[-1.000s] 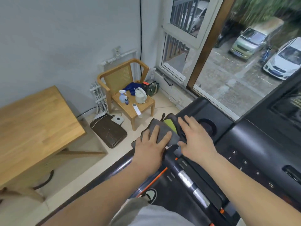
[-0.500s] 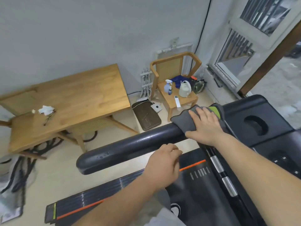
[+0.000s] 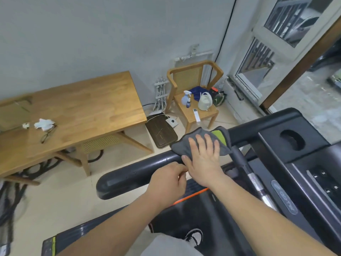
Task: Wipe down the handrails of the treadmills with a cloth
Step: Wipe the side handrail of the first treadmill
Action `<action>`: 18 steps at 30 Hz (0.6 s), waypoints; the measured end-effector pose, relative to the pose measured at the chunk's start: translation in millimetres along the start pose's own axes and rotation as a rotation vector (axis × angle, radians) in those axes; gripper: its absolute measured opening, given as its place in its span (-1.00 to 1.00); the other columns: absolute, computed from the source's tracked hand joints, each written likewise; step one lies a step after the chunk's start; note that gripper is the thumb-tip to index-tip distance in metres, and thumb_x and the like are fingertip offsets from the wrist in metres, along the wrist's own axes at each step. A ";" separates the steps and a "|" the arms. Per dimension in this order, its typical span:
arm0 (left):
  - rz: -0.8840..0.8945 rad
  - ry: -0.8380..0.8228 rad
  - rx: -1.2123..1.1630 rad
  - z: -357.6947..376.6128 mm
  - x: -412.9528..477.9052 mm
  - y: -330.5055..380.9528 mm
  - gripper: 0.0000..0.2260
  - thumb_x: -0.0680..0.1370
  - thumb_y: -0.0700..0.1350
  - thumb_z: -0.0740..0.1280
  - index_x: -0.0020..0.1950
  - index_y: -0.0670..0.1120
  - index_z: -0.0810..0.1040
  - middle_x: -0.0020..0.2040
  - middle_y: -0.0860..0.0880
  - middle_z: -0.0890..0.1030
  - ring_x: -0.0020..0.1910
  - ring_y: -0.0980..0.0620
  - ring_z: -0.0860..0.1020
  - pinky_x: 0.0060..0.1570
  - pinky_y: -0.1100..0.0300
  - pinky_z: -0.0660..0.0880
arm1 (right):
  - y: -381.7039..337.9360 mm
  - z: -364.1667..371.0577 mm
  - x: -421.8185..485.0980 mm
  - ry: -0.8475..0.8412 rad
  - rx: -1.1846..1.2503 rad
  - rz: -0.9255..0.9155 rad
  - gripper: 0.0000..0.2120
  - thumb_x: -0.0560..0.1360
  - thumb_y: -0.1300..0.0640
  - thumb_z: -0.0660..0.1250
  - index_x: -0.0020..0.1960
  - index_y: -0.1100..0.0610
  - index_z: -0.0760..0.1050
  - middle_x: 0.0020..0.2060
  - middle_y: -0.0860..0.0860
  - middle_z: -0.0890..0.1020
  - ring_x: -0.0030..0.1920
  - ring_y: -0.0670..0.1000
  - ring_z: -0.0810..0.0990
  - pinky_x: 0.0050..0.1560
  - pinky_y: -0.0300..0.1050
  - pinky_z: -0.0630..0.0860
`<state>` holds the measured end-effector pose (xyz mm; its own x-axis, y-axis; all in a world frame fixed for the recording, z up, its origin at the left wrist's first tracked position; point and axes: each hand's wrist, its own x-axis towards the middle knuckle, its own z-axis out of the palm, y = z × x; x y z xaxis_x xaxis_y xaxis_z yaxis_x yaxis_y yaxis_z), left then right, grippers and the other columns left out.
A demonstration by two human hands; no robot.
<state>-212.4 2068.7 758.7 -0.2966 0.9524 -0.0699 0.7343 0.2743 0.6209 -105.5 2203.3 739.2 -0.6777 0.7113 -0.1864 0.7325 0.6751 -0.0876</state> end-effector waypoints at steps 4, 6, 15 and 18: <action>-0.012 -0.020 -0.013 -16.1 -4.3 -21.6 -0.77 0.64 -0.05 0.25 0.23 0.09 0.63 0.14 0.15 0.66 0.10 0.15 0.58 0.18 0.13 0.55 | 46.0 -21.8 10.3 -0.097 -0.034 -0.019 -0.22 0.53 -0.41 -0.26 0.66 -0.09 0.05 0.64 0.00 0.09 0.64 0.09 -0.10 0.60 0.16 -0.23; -0.001 -0.022 -0.025 -24.5 -7.9 -28.3 -0.77 0.64 -0.05 0.25 0.24 0.08 0.63 0.15 0.16 0.66 0.11 0.15 0.58 0.20 0.15 0.54 | 65.8 -33.4 21.9 -0.124 0.002 0.129 -0.28 0.59 -0.41 -0.18 0.66 -0.11 0.00 0.66 -0.03 0.00 0.64 0.06 -0.17 0.61 0.16 -0.23; 0.042 0.042 0.016 -72.7 -29.2 -85.9 -0.85 0.64 0.00 0.27 0.13 0.10 0.62 -0.01 0.16 0.61 -0.01 0.17 0.56 0.03 0.16 0.55 | -28.3 -2.5 15.4 0.111 0.115 0.406 -0.38 0.64 -0.25 -0.11 0.58 -0.01 0.25 0.62 0.11 0.16 0.62 0.21 -0.07 0.58 0.31 -0.15; -0.045 0.185 0.055 -93.6 -27.6 -110.5 -0.85 0.64 -0.01 0.28 0.10 0.06 0.63 -0.03 0.15 0.60 -0.02 0.15 0.52 -0.02 0.16 0.52 | -87.1 20.5 -5.9 0.201 0.160 0.295 -0.41 0.64 -0.23 -0.01 0.52 0.07 0.38 0.55 0.17 0.30 0.59 0.26 0.08 0.55 0.37 -0.03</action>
<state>-342.5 1999.7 765.1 -0.4335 0.8997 0.0511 0.7485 0.3280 0.5764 -164.0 2136.2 727.9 -0.4240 0.9051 -0.0326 0.8877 0.4082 -0.2129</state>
